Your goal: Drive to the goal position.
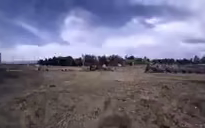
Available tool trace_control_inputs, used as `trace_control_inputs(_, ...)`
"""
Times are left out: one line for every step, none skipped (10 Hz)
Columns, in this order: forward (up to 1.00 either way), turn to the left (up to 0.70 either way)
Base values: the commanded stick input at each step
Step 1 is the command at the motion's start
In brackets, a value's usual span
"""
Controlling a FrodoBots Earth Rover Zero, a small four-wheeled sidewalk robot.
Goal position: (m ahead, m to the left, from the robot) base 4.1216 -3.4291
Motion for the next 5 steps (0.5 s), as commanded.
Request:
trace_control_inputs(0.7, 0.0)
trace_control_inputs(0.7, 0.0)
trace_control_inputs(0.7, 0.0)
trace_control_inputs(0.7, 0.0)
trace_control_inputs(0.7, 0.0)
